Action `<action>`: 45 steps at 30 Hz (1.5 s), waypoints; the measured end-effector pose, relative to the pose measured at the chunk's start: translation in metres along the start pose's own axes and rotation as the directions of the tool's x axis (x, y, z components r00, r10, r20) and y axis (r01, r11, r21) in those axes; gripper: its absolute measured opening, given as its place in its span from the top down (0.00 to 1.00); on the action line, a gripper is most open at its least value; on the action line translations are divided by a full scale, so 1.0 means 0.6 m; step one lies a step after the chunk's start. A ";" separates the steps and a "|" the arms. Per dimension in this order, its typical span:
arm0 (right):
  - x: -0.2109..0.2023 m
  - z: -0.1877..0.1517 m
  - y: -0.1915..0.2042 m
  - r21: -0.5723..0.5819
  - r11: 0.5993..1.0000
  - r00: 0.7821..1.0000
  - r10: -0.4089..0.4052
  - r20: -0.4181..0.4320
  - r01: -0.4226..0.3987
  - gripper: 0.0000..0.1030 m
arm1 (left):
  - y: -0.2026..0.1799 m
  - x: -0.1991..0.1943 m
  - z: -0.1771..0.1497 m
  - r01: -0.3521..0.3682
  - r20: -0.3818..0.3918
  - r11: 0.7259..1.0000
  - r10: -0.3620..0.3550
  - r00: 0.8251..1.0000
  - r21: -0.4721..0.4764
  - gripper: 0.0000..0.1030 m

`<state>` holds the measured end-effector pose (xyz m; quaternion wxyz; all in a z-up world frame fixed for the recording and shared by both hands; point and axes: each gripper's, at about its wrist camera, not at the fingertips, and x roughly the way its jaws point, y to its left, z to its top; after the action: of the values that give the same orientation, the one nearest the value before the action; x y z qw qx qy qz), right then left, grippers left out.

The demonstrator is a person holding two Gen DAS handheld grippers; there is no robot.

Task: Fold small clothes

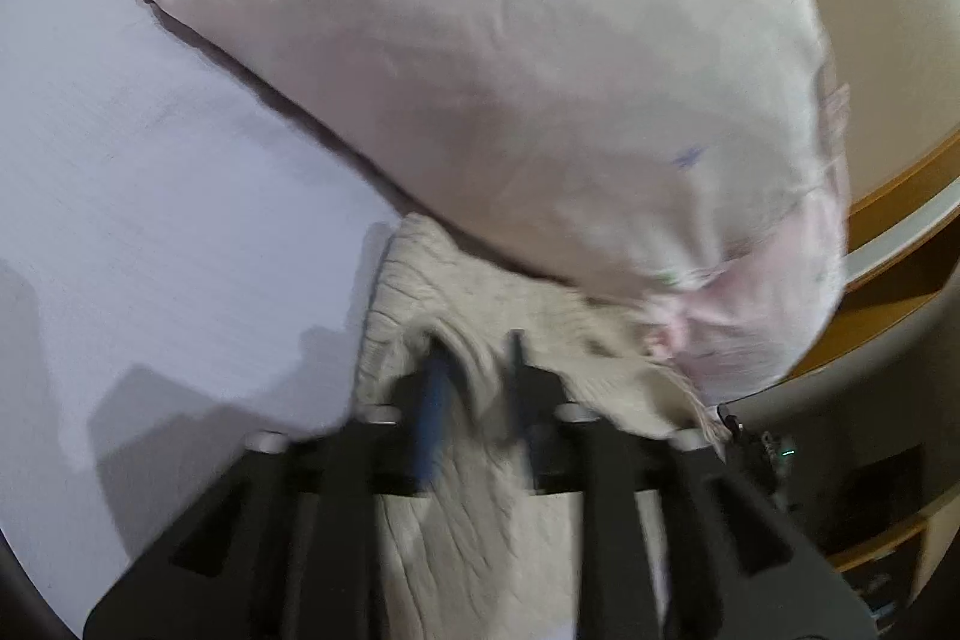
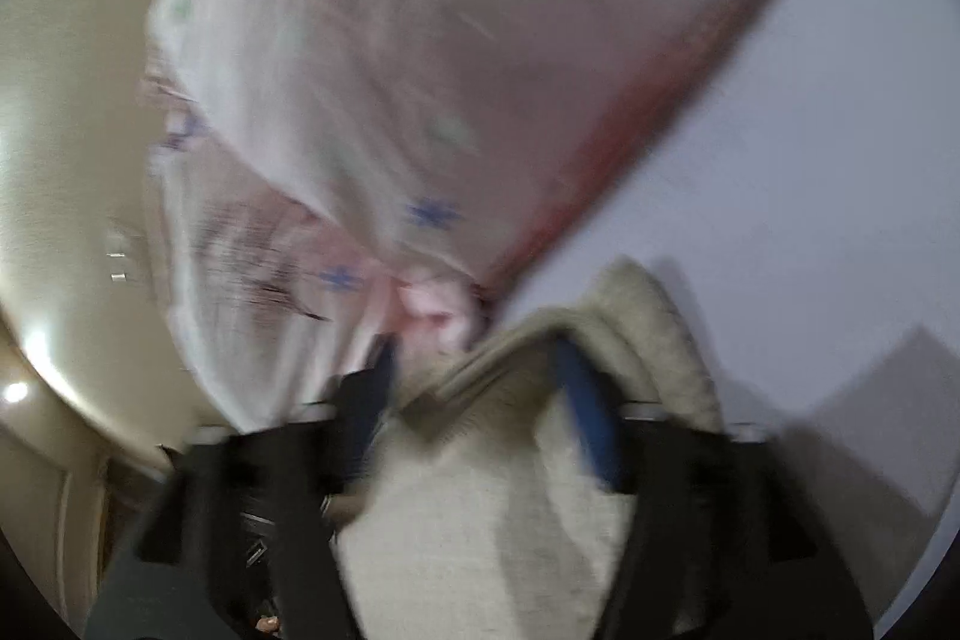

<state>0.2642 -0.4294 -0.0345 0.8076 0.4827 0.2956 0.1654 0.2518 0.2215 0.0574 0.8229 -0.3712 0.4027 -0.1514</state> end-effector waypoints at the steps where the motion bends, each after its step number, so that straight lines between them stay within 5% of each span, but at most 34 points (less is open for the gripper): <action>1: -0.022 -0.002 0.015 -0.048 0.999 0.998 -0.004 0.059 0.007 0.12 | -0.003 -0.020 -0.002 -0.002 0.033 1.000 0.001 0.999 0.012 0.28; 4: -0.059 -0.001 0.041 -0.140 0.990 0.993 0.029 0.111 -0.014 0.05 | -0.011 -0.062 -0.017 -0.034 0.050 0.996 0.030 0.998 0.078 0.24; 9: -0.048 -0.008 0.037 -0.133 0.991 0.998 0.019 0.067 -0.010 0.05 | 0.007 -0.043 -0.058 -0.033 -0.096 0.995 0.042 0.995 0.089 0.26; 14: -0.033 -0.022 0.043 -0.159 0.987 1.000 0.002 0.031 0.003 0.05 | 0.020 -0.019 -0.076 0.011 -0.135 1.000 -0.007 0.991 0.026 0.37; 17: -0.032 -0.020 0.047 -0.160 0.987 0.999 0.022 0.023 -0.018 0.05 | 0.036 -0.020 -0.082 -0.001 -0.122 0.999 -0.005 0.992 -0.052 0.57; 21: -0.043 -0.015 0.048 -0.156 0.987 0.999 0.045 0.019 -0.042 0.05 | 0.034 -0.029 -0.090 -0.093 -0.082 0.990 0.085 0.993 -0.103 0.65; 27: -0.056 -0.006 0.046 -0.138 0.986 0.995 0.099 0.016 -0.096 0.05 | -0.008 -0.023 -0.095 -0.230 -0.059 0.972 0.233 0.971 0.052 0.60; 29: -0.056 -0.007 0.049 -0.142 0.985 0.994 0.105 0.007 -0.103 0.05 | -0.020 -0.008 -0.095 -0.223 -0.080 0.971 0.230 0.970 0.086 0.61; 30: -0.056 -0.008 0.051 -0.145 0.984 0.994 0.106 0.004 -0.104 0.05 | -0.021 -0.001 -0.092 -0.197 -0.107 0.978 0.204 0.973 0.072 0.79; 32: -0.059 -0.008 0.053 -0.148 0.984 0.994 0.105 0.007 -0.103 0.05 | -0.023 0.007 -0.087 -0.119 -0.144 0.993 0.118 0.983 -0.002 0.81; 37: -0.075 0.000 0.055 -0.149 0.983 0.993 0.112 0.040 -0.105 0.05 | -0.183 -0.008 -0.082 0.114 -0.094 0.985 -0.102 0.990 0.130 0.83; 42: -0.112 0.014 0.061 -0.203 0.979 0.989 0.042 0.144 -0.012 0.05 | -0.408 0.128 -0.172 0.380 -0.264 0.874 -0.306 0.915 0.302 0.83; 44: -0.129 0.024 0.058 -0.225 0.972 0.981 -0.017 0.192 0.061 0.05 | -0.449 0.214 -0.221 0.405 -0.357 0.860 -0.289 0.888 0.310 0.83; 45: -0.137 0.031 0.052 -0.231 0.968 0.977 -0.052 0.205 0.100 0.05 | -0.474 0.276 -0.254 0.384 -0.417 0.856 -0.227 0.880 0.345 0.83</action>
<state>0.2133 -0.4726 0.0257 0.8910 0.3840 0.2102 0.1201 0.2521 -0.1368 0.1133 0.7590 -0.2120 0.4398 -0.4307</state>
